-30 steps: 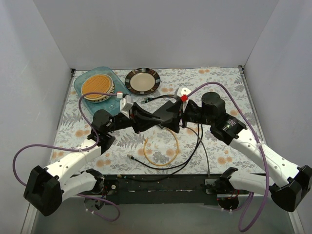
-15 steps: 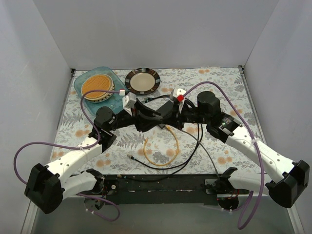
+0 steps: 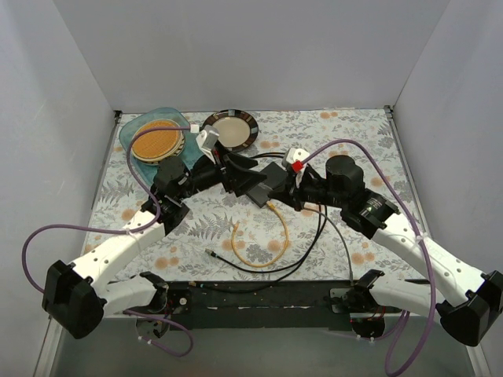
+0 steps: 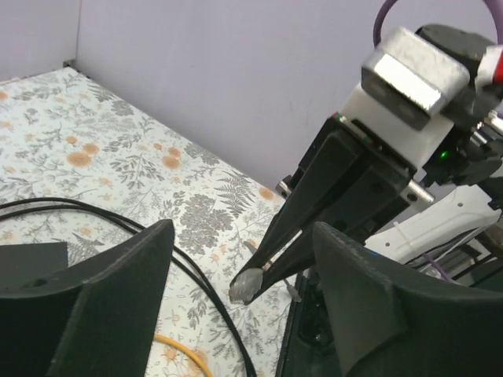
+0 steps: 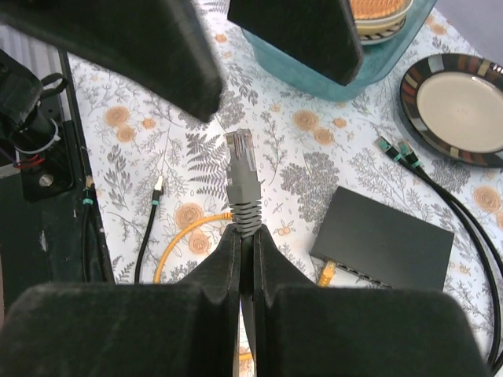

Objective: Insert the plug into the switch port

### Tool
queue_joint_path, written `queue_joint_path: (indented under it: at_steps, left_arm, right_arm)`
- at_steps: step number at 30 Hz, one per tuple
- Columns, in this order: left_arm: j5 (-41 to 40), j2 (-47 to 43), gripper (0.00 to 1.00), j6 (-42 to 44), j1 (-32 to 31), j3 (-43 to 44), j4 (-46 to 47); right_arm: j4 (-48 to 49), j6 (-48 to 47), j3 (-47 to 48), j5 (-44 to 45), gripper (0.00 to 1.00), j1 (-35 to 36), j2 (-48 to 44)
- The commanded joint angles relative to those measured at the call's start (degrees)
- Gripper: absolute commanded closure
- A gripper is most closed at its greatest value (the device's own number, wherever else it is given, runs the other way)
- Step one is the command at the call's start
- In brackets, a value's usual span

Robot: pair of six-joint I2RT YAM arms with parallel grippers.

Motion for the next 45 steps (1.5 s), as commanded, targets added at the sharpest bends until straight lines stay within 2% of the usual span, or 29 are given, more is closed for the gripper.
queue_joint_path:
  at_steps: [1,4,13,16,18,20,21,24,30,35,39,40,43,45]
  left_arm:
    - [2.92,3.33,0.36,-2.83,-0.04,3.79,-3.92]
    - [5.03,3.94,0.44,-3.89,-0.04,3.71,-2.08]
    - [5.56,3.77,0.46,-3.36,-0.04,2.92,-5.15]
    - [6.44,3.94,0.52,-3.71,-0.04,2.65,-4.89]
    - [6.53,4.21,0.63,-3.63,-0.04,2.57,-4.97]
    - [6.53,4.29,0.67,-3.80,-0.04,2.57,-4.97]
    - [6.62,4.47,0.72,-3.89,-0.13,2.57,-4.71]
    - [7.50,5.08,0.74,-3.89,-0.22,2.91,-4.80]
    - [8.82,6.14,0.69,-3.80,-0.57,3.09,-4.62]
    - [8.64,6.50,0.94,-3.63,-0.74,2.65,-4.10]
    - [8.20,4.92,1.00,-1.79,-0.83,0.73,-2.34]
    - [8.11,4.48,1.00,-0.91,-0.83,0.28,-2.08]
    - [8.64,2.19,1.00,5.58,-0.83,-1.99,-1.90]
    - [9.17,-0.17,1.00,11.36,-0.83,-3.58,-1.98]
  right_arm:
    - [0.47,-0.49,-1.28,1.75,0.99,-0.05,-1.88]
    - [0.03,-0.40,-1.37,2.89,0.99,-0.05,-1.97]
    - [2.05,0.12,-2.77,6.41,0.99,-0.05,-3.81]
    - [1.70,0.21,-2.34,5.98,0.99,-0.05,-3.46]
    - [2.14,0.13,-2.60,6.06,0.99,-0.05,-3.46]
    - [2.23,0.30,-2.60,6.15,0.99,-0.05,-3.46]
    - [2.23,0.39,-2.68,6.15,0.99,-0.05,-3.55]
    - [2.67,0.83,-3.04,6.59,0.99,-0.05,-3.99]
    - [3.20,1.09,-3.04,6.94,0.99,-0.05,-4.34]
    - [2.84,1.18,-2.77,5.89,0.99,-0.05,-3.73]
    - [2.32,1.18,-2.69,4.84,0.99,-0.05,-3.11]
    - [2.32,1.35,-2.42,3.79,0.82,-0.05,-2.50]
    - [-1.10,0.22,0.29,1.76,0.53,-0.13,-0.92]
    - [-2.77,-1.36,1.70,1.32,0.45,-0.05,-0.39]
